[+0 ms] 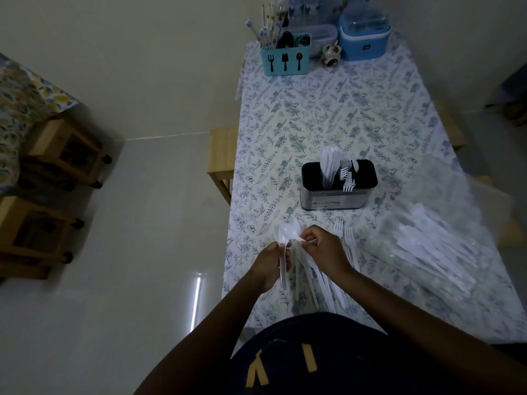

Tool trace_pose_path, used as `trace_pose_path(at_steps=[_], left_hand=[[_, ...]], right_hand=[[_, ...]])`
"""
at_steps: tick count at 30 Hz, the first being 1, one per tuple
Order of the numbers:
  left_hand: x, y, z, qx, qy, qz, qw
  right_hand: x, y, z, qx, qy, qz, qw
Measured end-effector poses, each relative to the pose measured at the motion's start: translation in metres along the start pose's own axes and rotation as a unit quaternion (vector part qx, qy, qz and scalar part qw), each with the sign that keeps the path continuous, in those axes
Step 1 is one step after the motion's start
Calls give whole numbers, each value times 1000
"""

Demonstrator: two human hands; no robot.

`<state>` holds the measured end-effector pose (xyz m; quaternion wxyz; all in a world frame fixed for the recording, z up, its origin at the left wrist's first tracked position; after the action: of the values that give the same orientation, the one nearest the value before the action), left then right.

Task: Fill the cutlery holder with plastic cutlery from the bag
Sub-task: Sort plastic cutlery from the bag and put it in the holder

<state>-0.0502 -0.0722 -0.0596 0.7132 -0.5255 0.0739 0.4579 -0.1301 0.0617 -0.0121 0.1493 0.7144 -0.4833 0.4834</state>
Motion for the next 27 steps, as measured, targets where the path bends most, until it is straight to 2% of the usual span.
trace_pose_path(at_steps=[7,12,15,20,24,27], left_hand=[[7,-8,3,-16,29,13,999],[9,-12,6,-35,51,30,998],[12,-15,3,-49,26,32,998],[7,-21,-10,-71,-56,57,994],[2,-29,-13,-57,-88,74,992],[5,-31,-16,-71,-79,79,991]], right_hand=[[-1,-15,8,2,-84,-32,996],[-1,-22,11,14,-91,-47,995],[0,-25,13,39,-67,-55,995],[-22,-29,-6,-33,-43,43,998],[-47,-37,4,75,-152,103,980],[-65,-47,17,87,-198,111,970]])
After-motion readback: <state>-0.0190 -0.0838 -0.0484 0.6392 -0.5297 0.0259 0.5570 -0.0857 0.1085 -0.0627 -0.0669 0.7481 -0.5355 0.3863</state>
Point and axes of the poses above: each hand's wrist, its own y-axis towards the middle knuckle, its own z-axis out of the palm, x = y × z, the point moved 5 cm from there along y, towards the middle knuckle, and after that the axes turned 8 degrees about x, right-handed, at the moved point
